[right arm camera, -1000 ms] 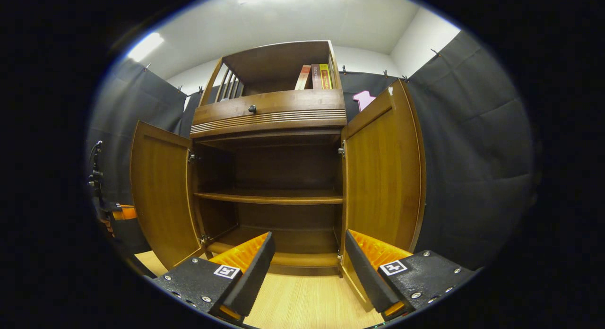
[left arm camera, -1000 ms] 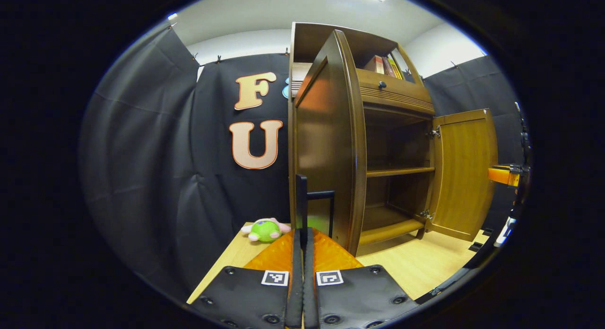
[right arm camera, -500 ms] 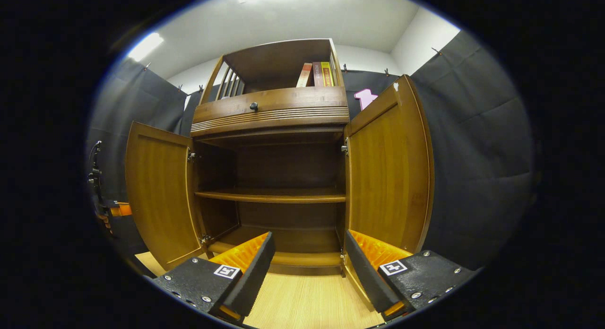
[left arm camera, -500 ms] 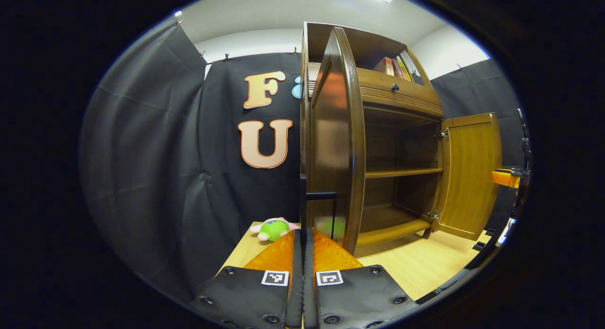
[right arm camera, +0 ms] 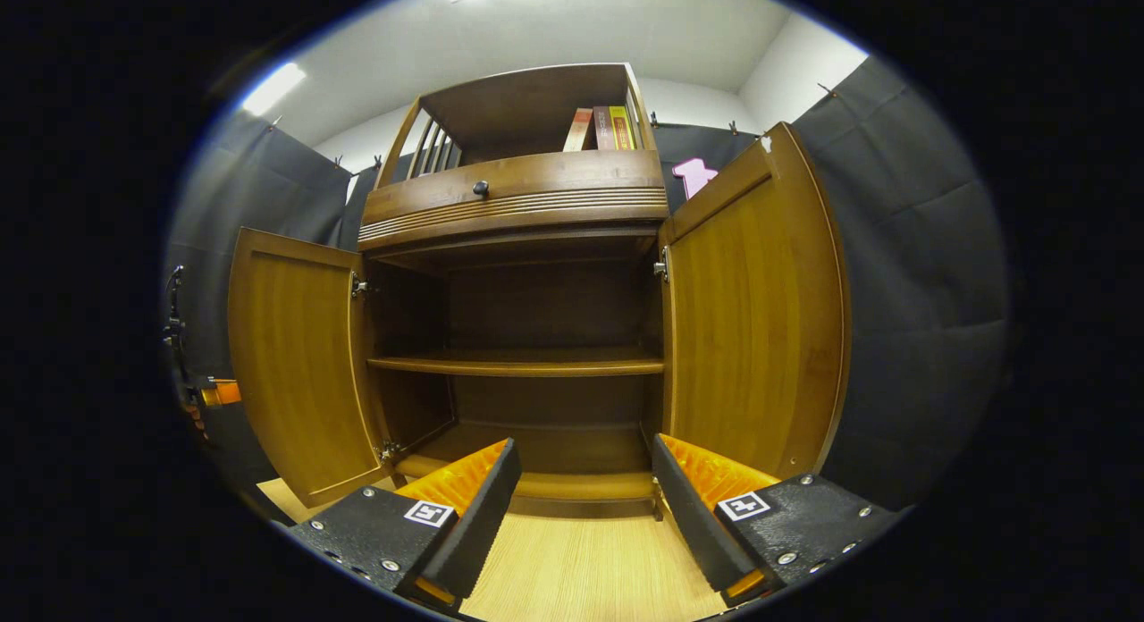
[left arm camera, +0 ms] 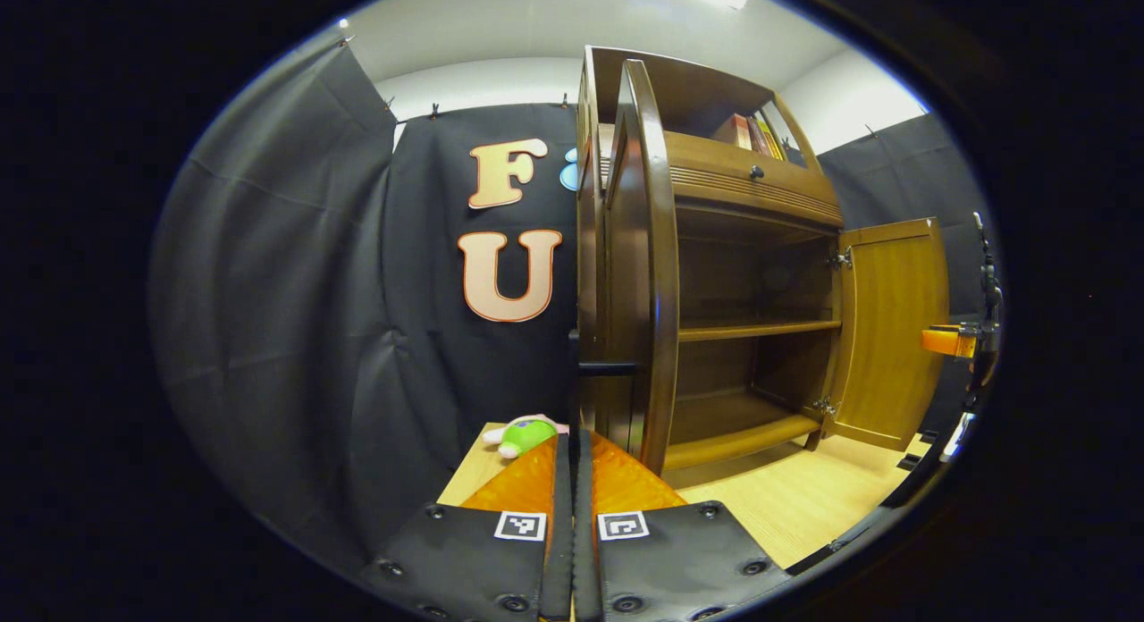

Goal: Open the right door of the double-door shoe cabinet with the right hand, and open the left door with the left hand.

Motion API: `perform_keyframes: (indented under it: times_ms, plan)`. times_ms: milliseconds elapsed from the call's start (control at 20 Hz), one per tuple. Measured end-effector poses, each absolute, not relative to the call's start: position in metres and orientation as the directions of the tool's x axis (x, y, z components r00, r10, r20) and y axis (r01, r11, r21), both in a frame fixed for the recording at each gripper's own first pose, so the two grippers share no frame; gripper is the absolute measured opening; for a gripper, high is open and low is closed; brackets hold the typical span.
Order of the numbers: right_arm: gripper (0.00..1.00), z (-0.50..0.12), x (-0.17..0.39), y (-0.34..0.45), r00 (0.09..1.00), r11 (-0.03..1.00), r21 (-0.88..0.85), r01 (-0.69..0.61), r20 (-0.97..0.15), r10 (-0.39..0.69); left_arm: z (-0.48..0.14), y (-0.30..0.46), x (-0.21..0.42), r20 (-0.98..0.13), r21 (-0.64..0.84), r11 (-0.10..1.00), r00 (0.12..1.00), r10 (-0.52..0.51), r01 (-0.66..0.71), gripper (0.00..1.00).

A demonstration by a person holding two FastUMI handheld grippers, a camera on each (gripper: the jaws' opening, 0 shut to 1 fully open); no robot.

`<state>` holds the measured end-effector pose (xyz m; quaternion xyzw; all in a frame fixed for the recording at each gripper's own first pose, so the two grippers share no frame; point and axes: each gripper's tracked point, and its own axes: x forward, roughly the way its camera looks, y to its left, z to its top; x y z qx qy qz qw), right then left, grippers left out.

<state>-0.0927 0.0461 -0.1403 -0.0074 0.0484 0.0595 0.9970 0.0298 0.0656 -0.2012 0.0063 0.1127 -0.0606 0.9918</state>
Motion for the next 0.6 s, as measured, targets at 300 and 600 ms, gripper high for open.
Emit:
perform_keyframes:
  times_ms: [300,600]
  plan:
    - [1.00,-0.143,-0.088,0.045,0.987,0.993,0.000,-0.120,-0.107,0.119,-0.189,0.072,0.009,-0.222,-0.034,0.997,0.972,-0.081,0.076,0.07]
    - [1.00,-0.139,-0.080,0.039,0.986,0.993,0.011,-0.121,-0.118,0.121,-0.165,0.057,-0.010,-0.223,-0.012,1.000,0.974,-0.028,0.026,0.07]
